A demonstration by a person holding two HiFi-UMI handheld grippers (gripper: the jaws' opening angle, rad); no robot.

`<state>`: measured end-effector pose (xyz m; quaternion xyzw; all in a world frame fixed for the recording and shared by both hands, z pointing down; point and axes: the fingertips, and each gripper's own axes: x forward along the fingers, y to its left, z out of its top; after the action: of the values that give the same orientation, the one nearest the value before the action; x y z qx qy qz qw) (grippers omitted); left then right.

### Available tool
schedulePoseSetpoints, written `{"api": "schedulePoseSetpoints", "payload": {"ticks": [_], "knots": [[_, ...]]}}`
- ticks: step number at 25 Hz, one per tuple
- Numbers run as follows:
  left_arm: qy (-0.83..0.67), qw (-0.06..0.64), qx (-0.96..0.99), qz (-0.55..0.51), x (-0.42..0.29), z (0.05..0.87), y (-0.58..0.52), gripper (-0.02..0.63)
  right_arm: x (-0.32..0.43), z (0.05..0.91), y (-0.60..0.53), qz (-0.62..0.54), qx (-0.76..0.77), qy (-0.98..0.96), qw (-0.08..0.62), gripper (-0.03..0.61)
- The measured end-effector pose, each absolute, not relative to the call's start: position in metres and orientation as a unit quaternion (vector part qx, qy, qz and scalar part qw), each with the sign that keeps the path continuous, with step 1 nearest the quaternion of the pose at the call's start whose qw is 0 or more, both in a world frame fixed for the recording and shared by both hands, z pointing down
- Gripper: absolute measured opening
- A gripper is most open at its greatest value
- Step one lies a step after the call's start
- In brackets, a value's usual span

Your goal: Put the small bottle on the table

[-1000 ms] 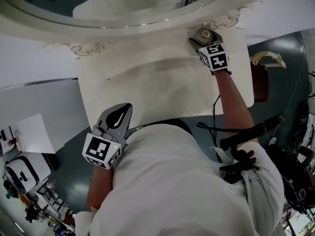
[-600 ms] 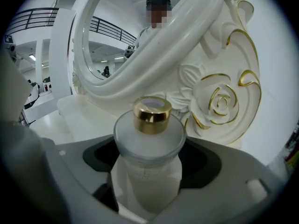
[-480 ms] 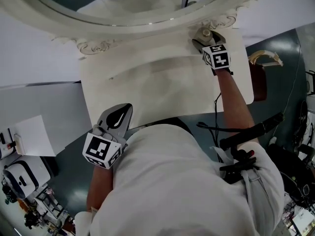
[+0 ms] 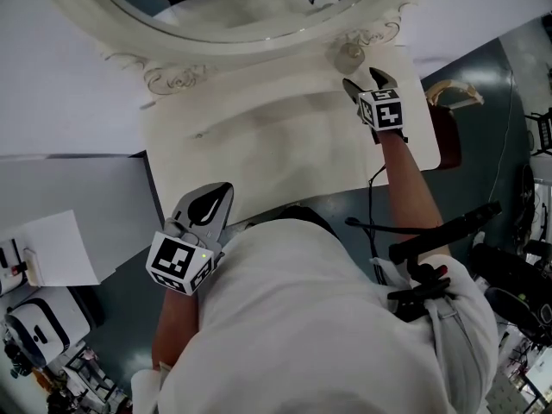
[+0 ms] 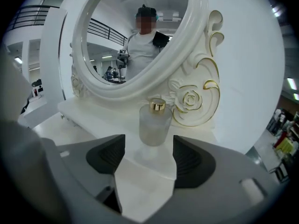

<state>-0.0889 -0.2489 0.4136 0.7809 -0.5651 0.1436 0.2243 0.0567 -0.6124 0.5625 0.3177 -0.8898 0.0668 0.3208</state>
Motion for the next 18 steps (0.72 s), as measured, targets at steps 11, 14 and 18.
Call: {"api": "schedulePoseSetpoints", "payload": {"ticks": [11, 14, 18], "knots": [[-0.551, 0.207, 0.797, 0.131, -0.091, 0.408, -0.188, 0.003, 0.079, 0.542, -0.518, 0.051, 0.347, -0.878, 0.325, 0.046], [-0.549, 0.203, 0.801, 0.127, -0.09, 0.406, -0.171, 0.003, 0.082, 0.539, -0.489, 0.05, 0.346, -0.877, 0.329, 0.002], [-0.546, 0.199, 0.804, 0.122, -0.089, 0.405, -0.147, 0.003, 0.078, 0.53, -0.445, 0.048, 0.337, -0.881, 0.328, 0.002]]}}
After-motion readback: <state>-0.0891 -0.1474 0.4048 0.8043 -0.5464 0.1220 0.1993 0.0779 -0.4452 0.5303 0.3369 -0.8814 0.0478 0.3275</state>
